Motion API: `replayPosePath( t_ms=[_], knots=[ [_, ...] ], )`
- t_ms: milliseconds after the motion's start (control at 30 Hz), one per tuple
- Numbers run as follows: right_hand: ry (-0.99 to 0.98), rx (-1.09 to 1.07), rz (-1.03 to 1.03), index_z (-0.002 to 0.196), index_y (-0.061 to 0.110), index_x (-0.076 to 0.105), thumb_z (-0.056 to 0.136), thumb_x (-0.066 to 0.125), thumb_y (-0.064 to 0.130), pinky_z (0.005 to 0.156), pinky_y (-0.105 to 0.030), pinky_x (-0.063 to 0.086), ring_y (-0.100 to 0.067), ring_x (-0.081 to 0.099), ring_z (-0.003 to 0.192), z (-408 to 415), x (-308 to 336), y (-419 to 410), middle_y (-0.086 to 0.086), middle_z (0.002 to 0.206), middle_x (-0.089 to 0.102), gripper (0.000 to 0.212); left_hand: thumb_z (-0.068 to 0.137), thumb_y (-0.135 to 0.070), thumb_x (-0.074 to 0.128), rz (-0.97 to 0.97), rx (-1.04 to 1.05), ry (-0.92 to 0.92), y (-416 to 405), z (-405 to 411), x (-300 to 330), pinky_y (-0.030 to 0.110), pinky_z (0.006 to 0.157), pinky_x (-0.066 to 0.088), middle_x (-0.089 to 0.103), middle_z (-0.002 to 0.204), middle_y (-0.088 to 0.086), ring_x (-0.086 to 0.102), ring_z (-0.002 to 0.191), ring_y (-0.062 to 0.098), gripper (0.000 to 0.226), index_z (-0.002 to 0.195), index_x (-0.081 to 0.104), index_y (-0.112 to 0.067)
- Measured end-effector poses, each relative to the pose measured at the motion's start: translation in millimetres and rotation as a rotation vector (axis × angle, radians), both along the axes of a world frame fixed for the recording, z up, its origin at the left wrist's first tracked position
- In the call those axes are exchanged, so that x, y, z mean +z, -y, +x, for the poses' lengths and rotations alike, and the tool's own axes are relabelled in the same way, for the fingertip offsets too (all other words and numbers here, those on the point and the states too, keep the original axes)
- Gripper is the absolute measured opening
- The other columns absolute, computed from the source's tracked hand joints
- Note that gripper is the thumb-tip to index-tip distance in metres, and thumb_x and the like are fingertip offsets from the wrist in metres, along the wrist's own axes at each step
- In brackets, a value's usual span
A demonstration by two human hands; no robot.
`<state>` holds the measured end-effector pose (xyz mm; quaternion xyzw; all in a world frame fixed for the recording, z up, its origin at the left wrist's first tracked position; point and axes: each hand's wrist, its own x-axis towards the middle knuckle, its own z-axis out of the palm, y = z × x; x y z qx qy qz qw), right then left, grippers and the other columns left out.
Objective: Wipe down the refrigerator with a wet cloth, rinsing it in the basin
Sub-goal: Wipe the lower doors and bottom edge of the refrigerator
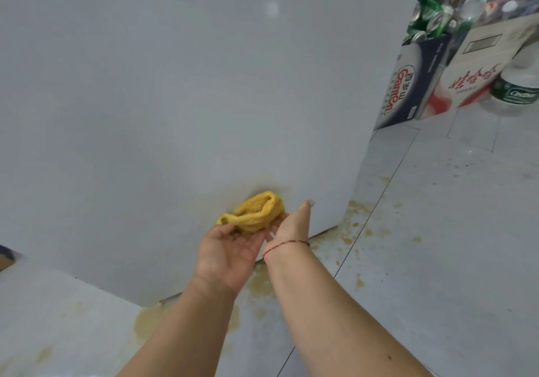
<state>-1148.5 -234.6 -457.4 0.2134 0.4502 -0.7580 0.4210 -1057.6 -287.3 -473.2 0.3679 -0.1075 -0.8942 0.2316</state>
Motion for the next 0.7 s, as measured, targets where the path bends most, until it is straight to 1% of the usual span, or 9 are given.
replayPosePath(
  t_ms=[67, 167, 233, 300, 400, 500, 567, 633, 700],
  knots=[
    [-0.029, -0.13, -0.055, 0.125, 0.009, 0.054, 0.1, 0.023, 0.054, 0.062, -0.025, 0.043, -0.015, 0.058, 0.08, -2, 0, -3, -0.008, 0.106, 0.061, 0.06, 0.08, -0.002, 0.039, -0.049, -0.01, -0.005, -4, -7, 0, 0.049, 0.113, 0.034, 0.053, 0.134, 0.029, 0.05, 0.127, 0.043, 0.056, 0.135, 0.046, 0.007],
    [-0.081, -0.323, -0.104, 0.116, 0.017, 0.057, 0.102, 0.036, 0.037, 0.072, -0.025, 0.048, -0.014, 0.06, 0.092, -7, -18, -3, -0.002, 0.104, 0.062, 0.032, 0.068, -0.002, 0.042, -0.118, -0.175, 0.064, -8, -25, 4, 0.048, 0.114, 0.033, 0.049, 0.139, 0.028, 0.048, 0.129, 0.038, 0.071, 0.138, 0.044, 0.007],
    [-0.326, -0.359, -0.037, 0.109, 0.03, 0.061, 0.094, 0.044, 0.027, 0.081, -0.038, 0.054, -0.021, 0.062, 0.097, -3, -31, -1, -0.003, 0.106, 0.063, 0.023, 0.066, -0.009, 0.044, -0.202, -0.355, 0.153, -11, -34, 4, 0.051, 0.112, 0.035, 0.052, 0.138, 0.022, 0.048, 0.128, 0.036, 0.073, 0.138, 0.048, 0.001],
    [-0.598, -0.264, 0.056, 0.113, 0.032, 0.062, 0.085, 0.045, 0.033, 0.096, -0.052, 0.048, -0.028, 0.059, 0.111, 2, -46, 6, -0.01, 0.118, 0.06, 0.033, 0.068, -0.013, 0.043, -0.28, -0.449, 0.22, -10, -36, -2, 0.055, 0.107, 0.037, 0.061, 0.13, 0.017, 0.051, 0.126, 0.035, 0.066, 0.133, 0.056, -0.006],
    [-0.621, -0.179, 0.125, 0.139, 0.029, 0.044, 0.078, 0.043, 0.061, 0.108, -0.05, 0.038, -0.02, 0.044, 0.133, 8, -48, 11, -0.007, 0.148, 0.037, 0.069, 0.073, -0.011, 0.038, -0.276, -0.412, 0.198, -7, -30, -12, 0.048, 0.106, 0.039, 0.07, 0.105, 0.01, 0.055, 0.106, 0.03, 0.056, 0.124, 0.059, -0.005],
    [-0.525, -0.214, 0.073, 0.143, 0.02, 0.038, 0.072, 0.047, 0.072, 0.103, -0.053, 0.043, -0.027, 0.05, 0.129, 14, -43, 18, -0.013, 0.149, 0.037, 0.088, 0.078, -0.012, 0.033, -0.196, -0.365, 0.058, -9, -18, -15, 0.053, 0.089, 0.05, 0.066, 0.123, 0.016, 0.057, 0.112, 0.036, 0.056, 0.127, 0.057, -0.004],
    [-0.454, -0.227, 0.029, 0.142, 0.011, 0.036, 0.068, 0.052, 0.073, 0.1, -0.055, 0.046, -0.031, 0.053, 0.124, 25, -40, 25, -0.017, 0.142, 0.047, 0.098, 0.079, -0.014, 0.032, -0.18, -0.321, 0.004, -6, -6, -16, 0.056, 0.094, 0.047, 0.062, 0.127, 0.021, 0.055, 0.12, 0.039, 0.056, 0.128, 0.056, -0.001],
    [-0.398, -0.198, 0.023, 0.138, 0.005, 0.04, 0.066, 0.054, 0.073, 0.094, -0.05, 0.051, -0.034, 0.057, 0.118, 41, -37, 30, -0.019, 0.132, 0.055, 0.1, 0.073, -0.015, 0.036, -0.162, -0.235, -0.022, 1, 10, -15, 0.051, 0.102, 0.041, 0.068, 0.11, 0.023, 0.059, 0.107, 0.037, 0.045, 0.104, 0.064, 0.003],
    [-0.345, -0.125, 0.022, 0.132, 0.002, 0.045, 0.069, 0.053, 0.072, 0.075, -0.035, 0.053, -0.037, 0.06, 0.11, 57, -36, 34, -0.023, 0.126, 0.058, 0.094, 0.063, -0.016, 0.041, -0.146, -0.138, -0.062, 8, 28, -13, 0.038, 0.096, 0.04, 0.063, 0.081, 0.018, 0.055, 0.083, 0.03, 0.02, 0.073, 0.054, -0.004]
  ],
)
